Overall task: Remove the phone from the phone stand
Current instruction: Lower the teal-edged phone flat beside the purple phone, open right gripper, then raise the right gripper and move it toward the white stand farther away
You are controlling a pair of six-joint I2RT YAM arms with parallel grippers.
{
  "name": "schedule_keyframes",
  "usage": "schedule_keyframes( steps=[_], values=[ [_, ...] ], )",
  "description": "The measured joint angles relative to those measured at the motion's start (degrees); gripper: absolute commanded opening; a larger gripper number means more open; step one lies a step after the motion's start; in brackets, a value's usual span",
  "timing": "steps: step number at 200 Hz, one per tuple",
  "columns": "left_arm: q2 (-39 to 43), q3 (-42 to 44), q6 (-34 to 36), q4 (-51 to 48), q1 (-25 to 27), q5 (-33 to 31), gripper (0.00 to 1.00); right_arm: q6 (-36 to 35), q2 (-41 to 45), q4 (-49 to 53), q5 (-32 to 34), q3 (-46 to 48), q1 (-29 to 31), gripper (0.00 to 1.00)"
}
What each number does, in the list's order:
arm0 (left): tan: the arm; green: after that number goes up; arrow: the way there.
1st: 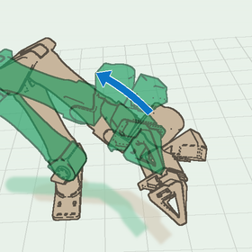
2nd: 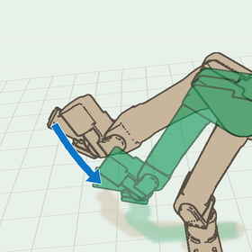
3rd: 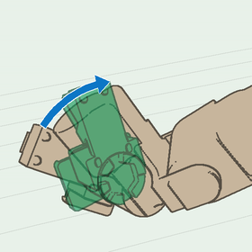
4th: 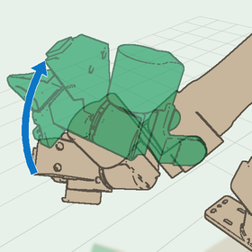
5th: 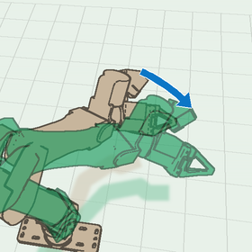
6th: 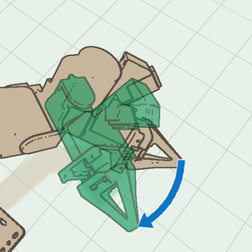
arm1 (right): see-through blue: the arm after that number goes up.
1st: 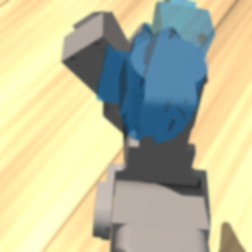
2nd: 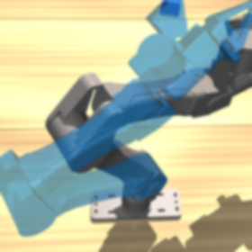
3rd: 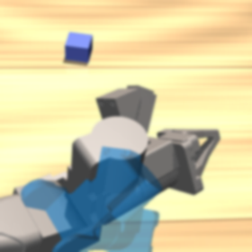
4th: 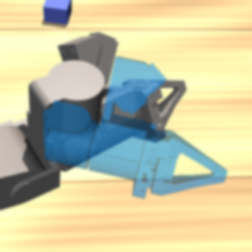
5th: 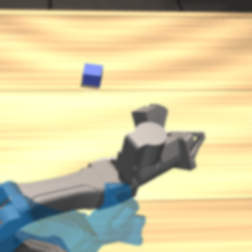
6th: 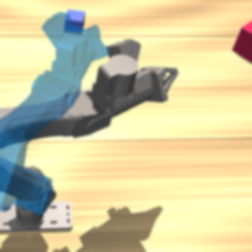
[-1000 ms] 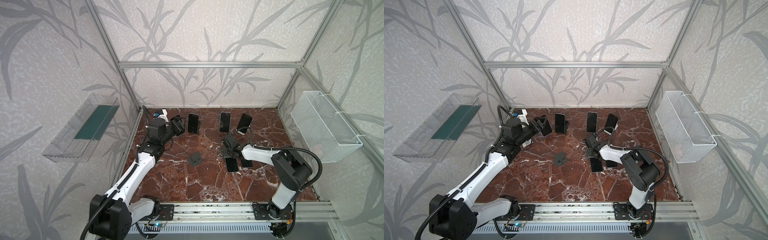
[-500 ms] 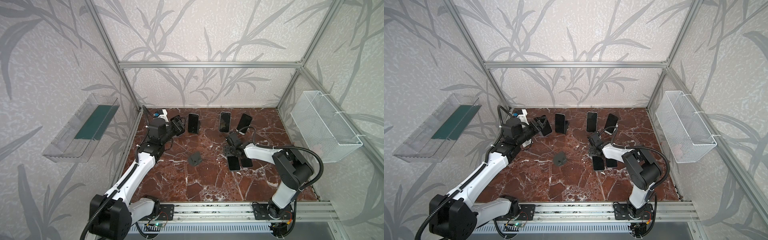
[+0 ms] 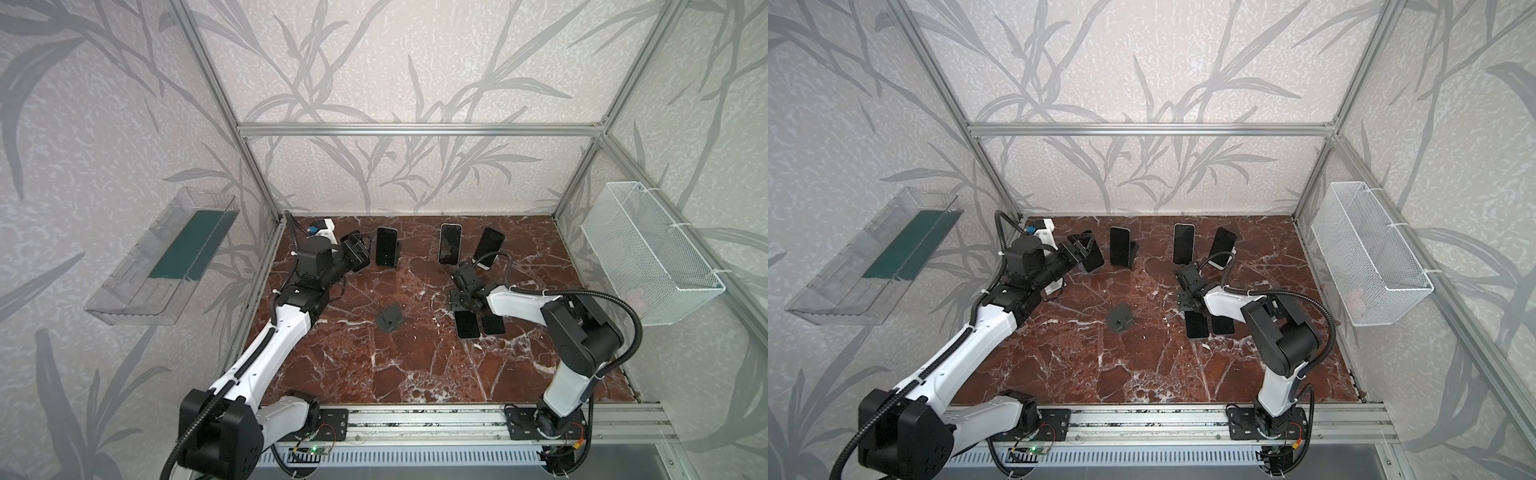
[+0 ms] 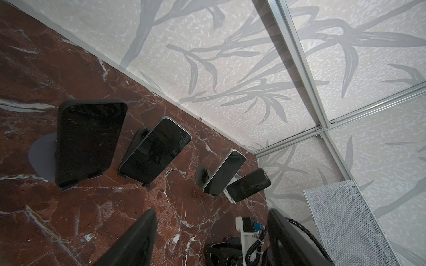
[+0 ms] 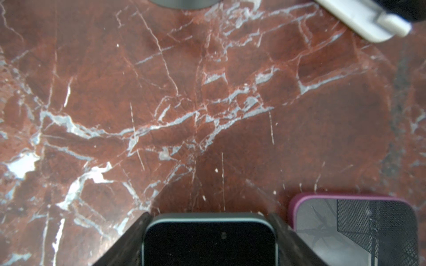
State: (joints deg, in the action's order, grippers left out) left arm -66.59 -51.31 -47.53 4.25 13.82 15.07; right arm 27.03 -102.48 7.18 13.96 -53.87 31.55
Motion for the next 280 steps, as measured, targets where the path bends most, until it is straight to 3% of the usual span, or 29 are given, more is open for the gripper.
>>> schedule_keyframes(
  steps=[137,173,217,280],
  values=[
    [-0.02,0.0,-0.68,0.04,0.0,0.07,0.76,1.46,2.93,1.75,-0.26,1.22,0.0,0.84],
    [-0.15,0.0,-0.79,0.09,0.0,0.07,0.76,0.42,10.71,5.84,-1.07,0.61,0.0,0.91],
    [-0.83,0.02,-1.07,0.04,0.0,0.02,0.76,0.83,23.67,9.79,-1.44,0.83,0.0,0.93],
    [-2.78,0.0,-0.7,0.15,0.0,0.04,0.76,1.64,41.62,19.28,1.01,11.93,0.04,0.94]
  ],
)
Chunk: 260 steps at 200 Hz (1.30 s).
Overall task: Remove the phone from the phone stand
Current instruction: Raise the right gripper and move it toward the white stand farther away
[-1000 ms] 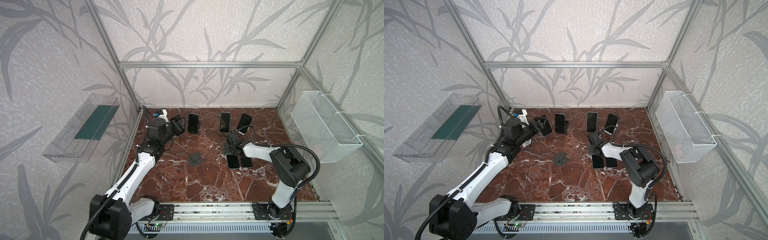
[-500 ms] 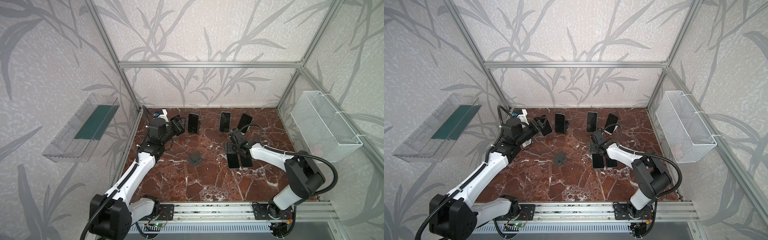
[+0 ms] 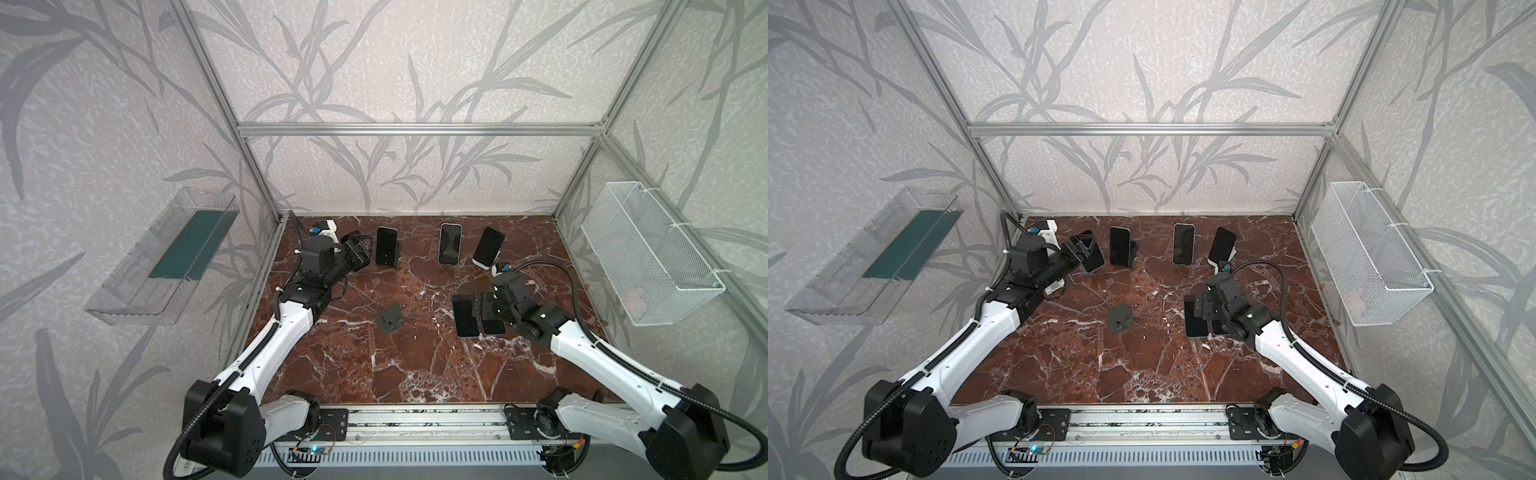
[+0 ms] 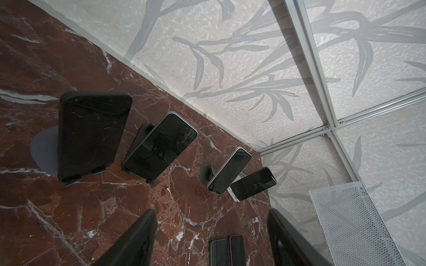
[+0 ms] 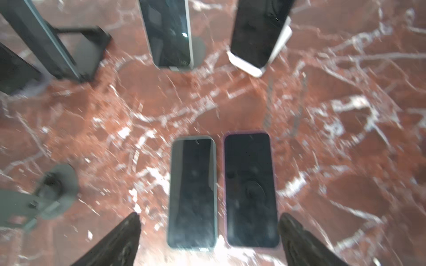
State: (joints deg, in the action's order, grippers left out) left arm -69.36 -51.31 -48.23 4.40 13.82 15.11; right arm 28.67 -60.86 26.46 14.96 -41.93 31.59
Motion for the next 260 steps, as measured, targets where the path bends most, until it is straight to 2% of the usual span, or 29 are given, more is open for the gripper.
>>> schedule_keyframes(
  steps=[41,73,138,171,206,260],
  values=[
    [-3.08,0.0,0.02,-0.04,0.0,0.28,0.76,-1.27,1.4,7.3,2.19,-0.63,-0.33,0.95],
    [-4.98,-0.57,-0.55,-0.11,-0.26,1.62,0.76,-2.89,0.33,10.21,4.17,-4.83,-1.22,0.95],
    [-5.35,-1.36,-0.85,-0.61,-1.05,2.67,0.76,-7.21,-4.24,7.3,8.0,-7.72,-1.66,1.0],
    [-5.2,-2.01,-0.44,-1.31,-2.75,2.56,0.76,-9.11,-6.95,4.63,9.27,-10.69,-2.95,0.99],
    [-4.98,-2.01,-1.05,-1.31,-4.59,2.95,0.76,-7.87,-12.28,3.96,10.71,-18.62,-4.96,0.99],
    [-4.07,-2.01,-1.75,-1.18,-5.6,3.26,0.76,-1.03,-22.82,6.62,10.45,-30.51,-9.38,0.99]
  ],
)
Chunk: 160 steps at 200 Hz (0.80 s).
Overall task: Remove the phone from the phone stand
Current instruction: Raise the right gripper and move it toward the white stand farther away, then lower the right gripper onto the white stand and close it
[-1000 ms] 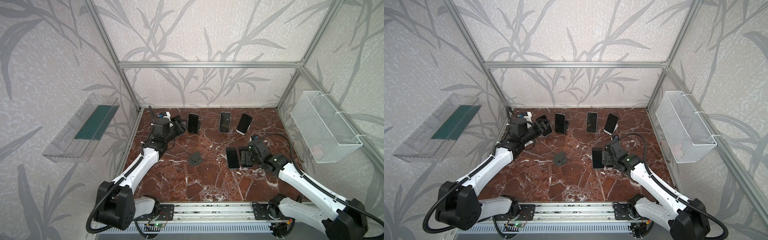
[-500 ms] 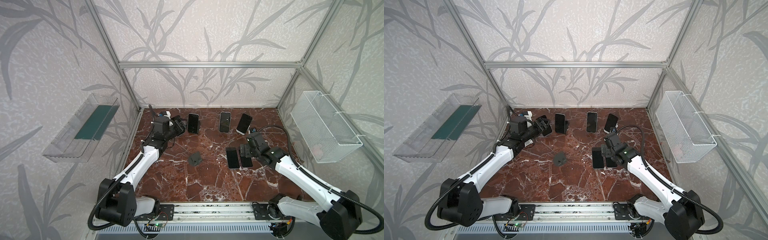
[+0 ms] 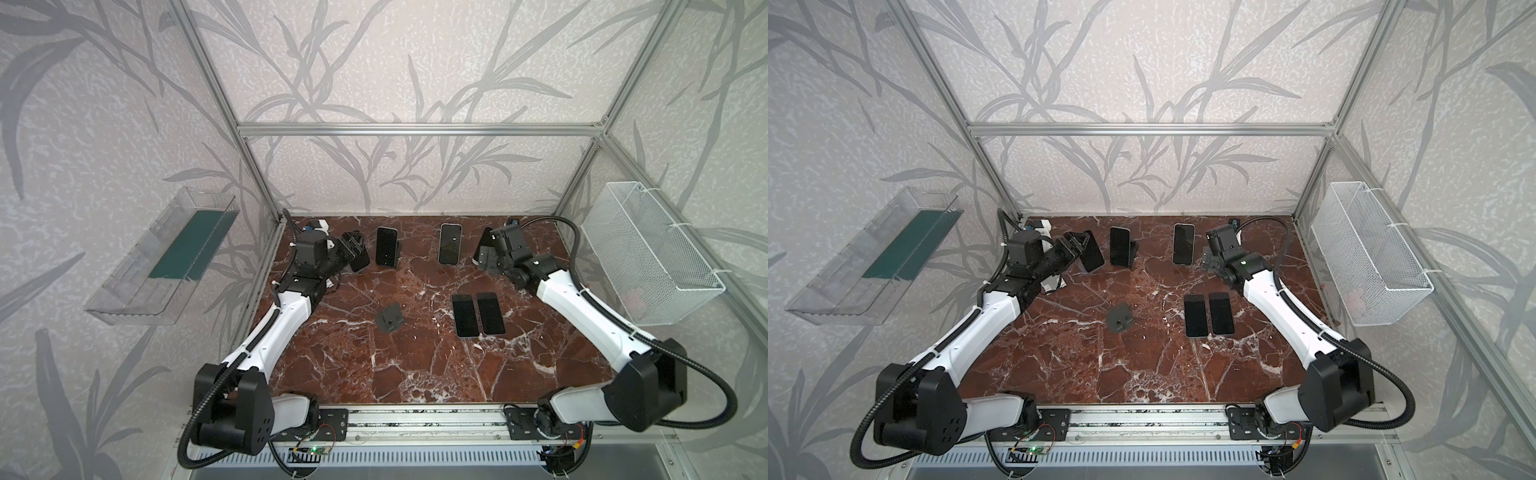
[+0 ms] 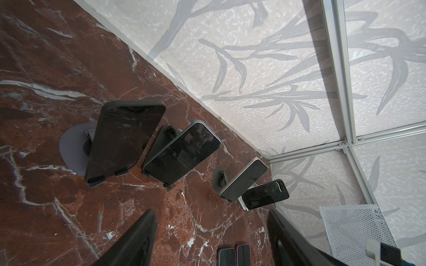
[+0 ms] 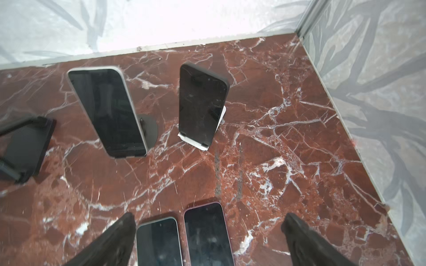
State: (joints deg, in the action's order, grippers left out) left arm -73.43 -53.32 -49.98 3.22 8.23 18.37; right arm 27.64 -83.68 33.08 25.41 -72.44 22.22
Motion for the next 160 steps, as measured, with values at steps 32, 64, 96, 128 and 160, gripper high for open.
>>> schedule_keyframes(
  steps=[32,64,96,128,160],
  values=[
    [0.04,0.0,-0.63,0.24,-0.04,0.83,0.76,6.14,-9.49,3.89,0.02,-9.84,-3.32,0.99],
    [0.04,0.0,-1.09,0.26,-0.11,1.33,0.76,9.94,-18.78,6.71,1.05,-20.17,-4.76,0.99],
    [0.04,0.0,-1.18,0.28,-0.11,1.53,0.76,13.05,-26.05,9.25,2.38,-27.8,-5.01,0.99],
    [0.02,0.0,-1.62,0.76,-0.11,2.12,0.75,16.06,-30.84,11.78,3.91,-33.35,-5.4,0.99],
    [0.0,0.0,-2.19,1.66,-0.11,2.8,0.74,17.4,-33.97,12.83,4.74,-37.62,-5.46,0.99]
  ],
)
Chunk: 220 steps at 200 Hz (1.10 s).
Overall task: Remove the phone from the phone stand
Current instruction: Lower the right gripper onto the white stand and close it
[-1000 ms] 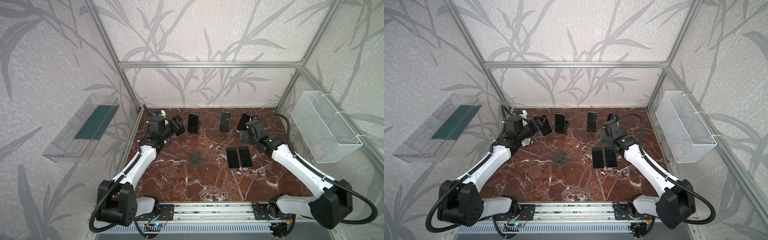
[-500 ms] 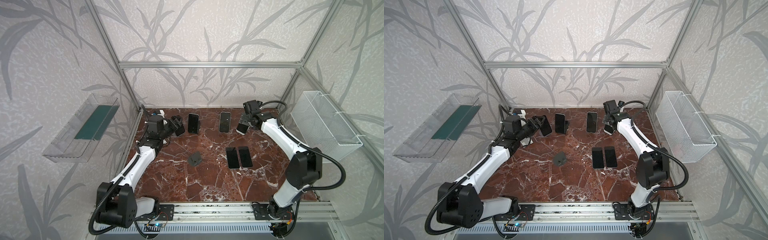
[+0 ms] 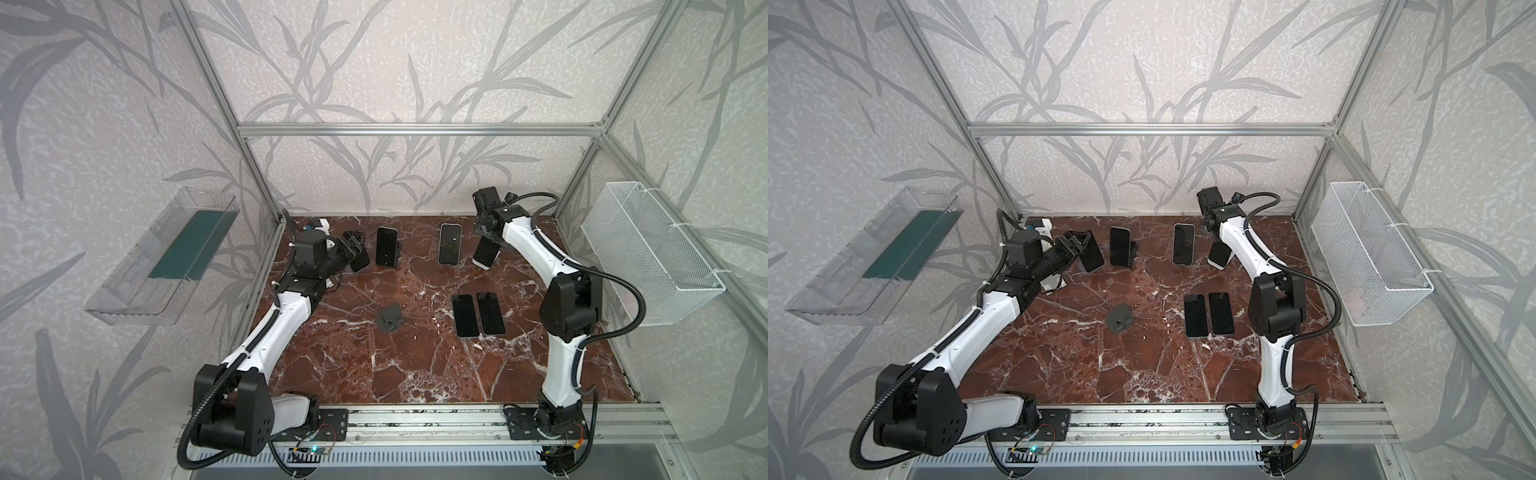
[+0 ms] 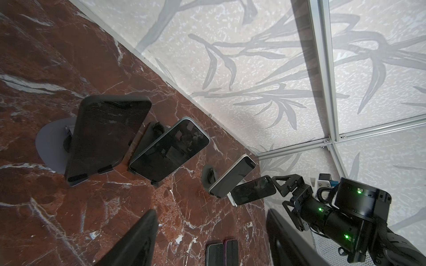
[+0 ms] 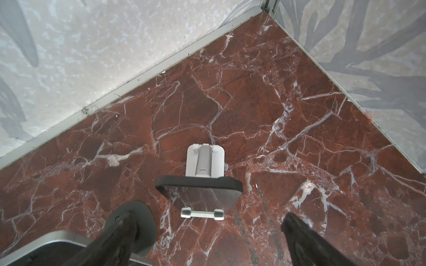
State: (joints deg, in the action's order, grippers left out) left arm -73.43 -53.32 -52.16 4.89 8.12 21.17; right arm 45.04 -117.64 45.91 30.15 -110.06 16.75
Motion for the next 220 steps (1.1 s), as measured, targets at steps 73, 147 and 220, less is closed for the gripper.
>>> schedule_keyframes(
  steps=[73,147,220],
  values=[
    [0.0,0.0,-0.37,0.83,0.0,1.05,0.73,-2.93,-11.96,7.67,2.14,-18.88,0.02,0.99],
    [0.0,0.0,-0.46,1.2,0.0,1.44,0.73,-3.15,-13.73,15.13,3.87,-23.47,0.0,0.99],
    [0.07,0.0,-0.55,1.62,0.0,1.46,0.73,-4.61,-14.29,15.1,3.91,-23.47,0.0,0.99]
  ],
)
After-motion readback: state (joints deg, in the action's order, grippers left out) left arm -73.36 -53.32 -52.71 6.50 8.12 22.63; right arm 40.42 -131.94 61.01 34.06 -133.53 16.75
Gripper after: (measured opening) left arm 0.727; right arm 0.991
